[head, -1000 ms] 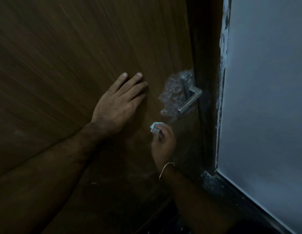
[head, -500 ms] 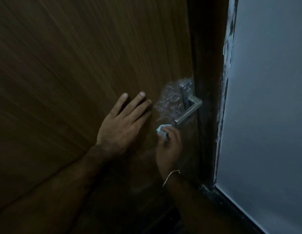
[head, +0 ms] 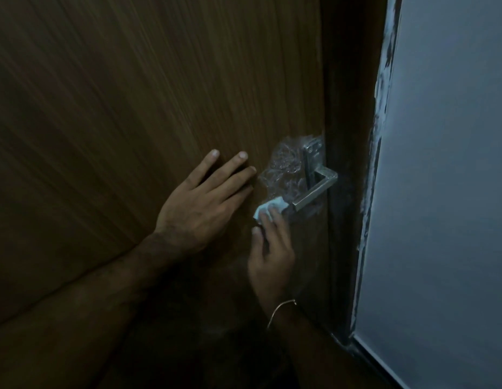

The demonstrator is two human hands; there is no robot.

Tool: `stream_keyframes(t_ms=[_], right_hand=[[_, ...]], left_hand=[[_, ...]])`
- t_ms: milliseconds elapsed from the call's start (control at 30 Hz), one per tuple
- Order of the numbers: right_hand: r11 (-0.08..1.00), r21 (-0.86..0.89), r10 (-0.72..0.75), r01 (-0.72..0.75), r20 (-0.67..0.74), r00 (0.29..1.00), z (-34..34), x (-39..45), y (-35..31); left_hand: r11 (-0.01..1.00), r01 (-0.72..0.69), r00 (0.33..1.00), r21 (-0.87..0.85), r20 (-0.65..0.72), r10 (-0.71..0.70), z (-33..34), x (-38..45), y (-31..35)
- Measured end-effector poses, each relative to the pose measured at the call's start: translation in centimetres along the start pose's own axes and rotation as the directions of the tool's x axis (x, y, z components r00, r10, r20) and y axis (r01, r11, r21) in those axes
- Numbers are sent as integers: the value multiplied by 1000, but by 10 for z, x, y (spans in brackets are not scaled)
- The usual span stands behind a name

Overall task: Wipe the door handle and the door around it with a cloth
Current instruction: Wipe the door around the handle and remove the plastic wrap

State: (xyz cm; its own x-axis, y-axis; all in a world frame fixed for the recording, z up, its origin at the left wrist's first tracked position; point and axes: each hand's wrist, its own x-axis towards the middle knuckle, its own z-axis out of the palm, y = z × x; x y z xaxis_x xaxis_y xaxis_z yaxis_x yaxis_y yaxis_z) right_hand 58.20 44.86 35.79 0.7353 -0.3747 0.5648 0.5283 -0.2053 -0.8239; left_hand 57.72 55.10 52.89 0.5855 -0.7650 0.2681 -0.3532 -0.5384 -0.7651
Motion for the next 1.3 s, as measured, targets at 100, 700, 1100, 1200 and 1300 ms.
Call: stream_keyframes(t_ms=[100, 700, 1100, 1200, 1300], right_hand=[[984, -39, -165, 173, 158, 974, 7, 9, -4], [777, -168, -555, 607, 273, 786, 0, 33, 50], [723, -89, -679, 685, 89, 729, 11, 63, 56], [702, -108, -695, 704, 113, 710, 9, 58, 64], [717, -77, -687, 692, 86, 722, 7, 71, 56]], left_hand=[[1000, 10, 999, -14, -39, -11, 4, 0, 0], [992, 123, 935, 16, -337, -110, 27, 0, 4], [964, 136, 927, 230, -372, -42, 37, -1, 18], [958, 165, 938, 233, -338, -79, 36, -2, 17], [954, 166, 930, 249, -360, -68, 39, -1, 19]])
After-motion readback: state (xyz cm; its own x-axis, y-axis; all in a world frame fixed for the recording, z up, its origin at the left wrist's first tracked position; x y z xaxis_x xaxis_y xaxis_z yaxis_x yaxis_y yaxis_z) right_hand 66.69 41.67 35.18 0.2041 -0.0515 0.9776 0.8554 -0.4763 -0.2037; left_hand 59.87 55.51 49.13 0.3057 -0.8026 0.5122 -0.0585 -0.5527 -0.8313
